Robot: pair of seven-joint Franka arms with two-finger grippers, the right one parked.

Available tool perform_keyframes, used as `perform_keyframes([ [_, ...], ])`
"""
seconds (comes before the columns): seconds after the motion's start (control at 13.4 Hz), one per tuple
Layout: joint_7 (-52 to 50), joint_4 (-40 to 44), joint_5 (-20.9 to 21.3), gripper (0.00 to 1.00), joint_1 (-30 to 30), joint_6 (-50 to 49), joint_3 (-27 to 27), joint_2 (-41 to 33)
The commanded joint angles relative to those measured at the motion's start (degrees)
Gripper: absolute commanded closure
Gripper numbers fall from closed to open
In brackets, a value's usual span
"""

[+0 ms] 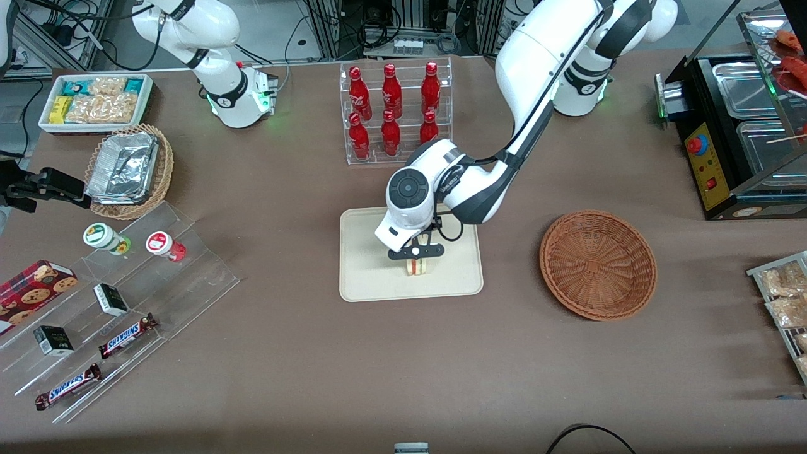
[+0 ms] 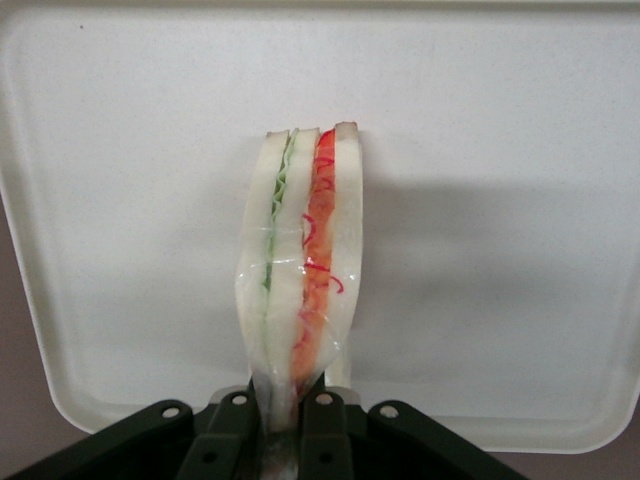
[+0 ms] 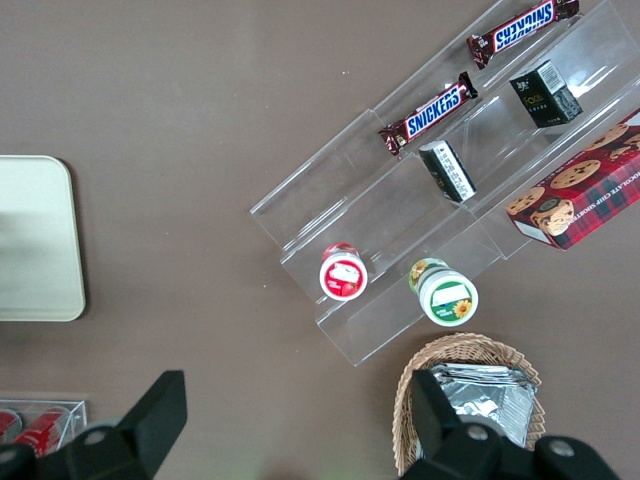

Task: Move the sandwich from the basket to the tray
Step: 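Lower the sandwich onto the tray and open the left gripper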

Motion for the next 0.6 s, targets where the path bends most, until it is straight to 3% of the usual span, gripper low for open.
perform_keyframes([
  [0.0,-1.38,2.07,1.98,0.96,-1.06,0.0,0.75,1.65],
  [0.15,-2.86,2.07,2.69,0.82,-1.06,0.09,0.75,2.0],
  [0.3,-3.14,2.16,2.7,0.57,-1.15,0.36,0.75,2.18],
  [0.45,-2.88,2.07,2.7,0.08,-1.15,0.8,0.75,2.27],
  [0.52,-2.87,2.07,2.61,0.0,-1.15,0.8,0.75,2.27],
])
